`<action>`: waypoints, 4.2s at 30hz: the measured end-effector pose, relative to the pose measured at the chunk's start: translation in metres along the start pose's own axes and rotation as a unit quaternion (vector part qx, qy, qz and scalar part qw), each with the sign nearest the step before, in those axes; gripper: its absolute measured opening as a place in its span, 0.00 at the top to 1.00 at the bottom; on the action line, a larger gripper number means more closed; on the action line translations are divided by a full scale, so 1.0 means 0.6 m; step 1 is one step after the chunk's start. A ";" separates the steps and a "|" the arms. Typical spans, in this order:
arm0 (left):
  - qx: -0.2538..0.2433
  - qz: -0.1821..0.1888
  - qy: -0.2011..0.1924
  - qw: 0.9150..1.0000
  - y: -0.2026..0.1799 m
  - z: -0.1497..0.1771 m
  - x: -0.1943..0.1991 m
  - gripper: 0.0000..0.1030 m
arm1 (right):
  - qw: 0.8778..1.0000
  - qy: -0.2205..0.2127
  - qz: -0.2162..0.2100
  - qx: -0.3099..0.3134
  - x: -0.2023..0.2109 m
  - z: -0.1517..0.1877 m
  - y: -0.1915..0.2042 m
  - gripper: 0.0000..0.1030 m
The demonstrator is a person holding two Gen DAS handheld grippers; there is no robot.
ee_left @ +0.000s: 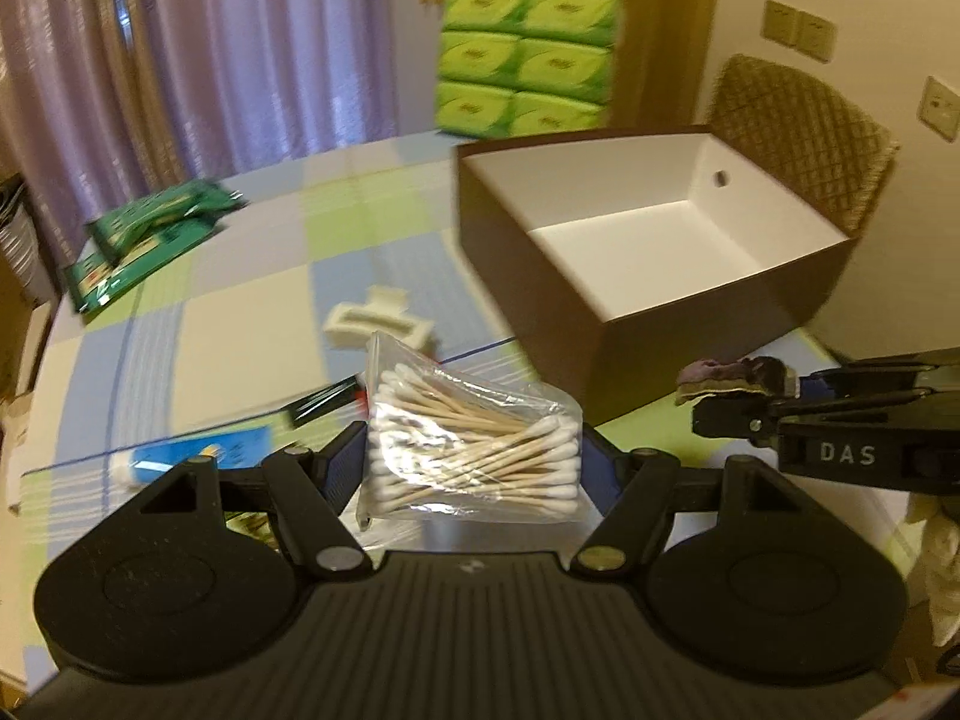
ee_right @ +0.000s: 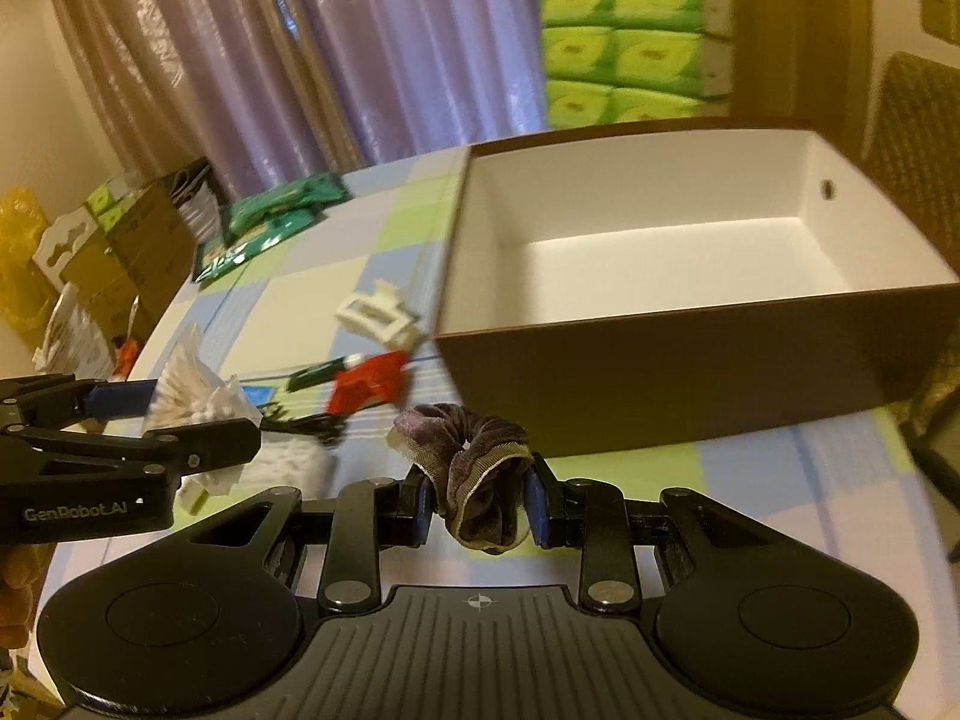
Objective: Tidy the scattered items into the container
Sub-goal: 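Carry the swab bag and scrunchie with both tools over the cardboard box, then open both tools to drop the swab bag and scrunchie into the box, then withdraw both tools from the box back toward the remaining items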
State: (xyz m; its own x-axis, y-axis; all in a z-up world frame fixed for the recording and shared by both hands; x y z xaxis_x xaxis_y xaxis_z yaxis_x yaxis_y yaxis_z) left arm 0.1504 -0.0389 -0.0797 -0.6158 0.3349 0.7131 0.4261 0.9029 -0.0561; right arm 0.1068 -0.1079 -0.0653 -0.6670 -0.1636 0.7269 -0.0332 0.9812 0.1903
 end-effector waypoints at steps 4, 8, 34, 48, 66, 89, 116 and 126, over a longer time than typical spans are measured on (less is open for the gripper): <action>-0.012 0.015 -0.008 1.000 -0.050 -0.023 -0.009 0.33 | 1.000 -0.007 0.007 -0.008 0.019 -0.009 -0.043 0.73; -0.019 0.027 -0.013 0.999 -0.092 -0.045 -0.023 0.33 | 1.000 -0.017 0.013 -0.015 0.036 -0.022 -0.086 0.73; -0.018 0.052 0.018 0.998 -0.202 -0.211 -0.228 0.33 | 0.999 0.010 -0.001 0.033 -0.074 -0.205 -0.280 0.73; 0.013 0.034 0.160 0.986 -0.196 -0.172 -0.354 0.33 | 0.986 0.150 0.001 0.078 -0.187 -0.187 -0.319 0.73; 0.031 0.032 0.181 0.983 -0.179 -0.157 -0.361 0.09 | 0.981 0.163 0.024 0.103 -0.184 -0.183 -0.336 0.19; 0.034 0.020 0.148 0.988 -0.177 -0.177 -0.295 0.05 | 0.985 0.116 0.033 0.125 -0.131 -0.198 -0.310 0.05; 0.043 -0.016 0.067 0.997 -0.127 -0.154 -0.093 0.05 | 0.997 0.012 0.047 0.064 0.019 -0.167 -0.224 0.02; 0.040 -0.023 0.044 0.998 -0.090 -0.109 -0.007 0.05 | 0.998 -0.007 0.045 0.046 0.072 -0.122 -0.172 0.02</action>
State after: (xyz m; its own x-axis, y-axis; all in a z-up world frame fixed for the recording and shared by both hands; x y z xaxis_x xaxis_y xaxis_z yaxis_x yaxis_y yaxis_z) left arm 0.1732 -0.1069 -0.0336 -0.5712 0.2699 0.7752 0.3425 0.9366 -0.0737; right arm 0.1359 -0.2240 -0.0052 -0.6812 -0.0725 0.7285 -0.0390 0.9973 0.0628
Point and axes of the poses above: each gripper's, at about its wrist camera, not at the fingertips, and x roughly against the way its jaws point, y to its left, z to its underside, the point moved 8 cm from there along -x, roughly the way its jaws point, and after that the axes turned 4 degrees about z, right-handed, at the moved point
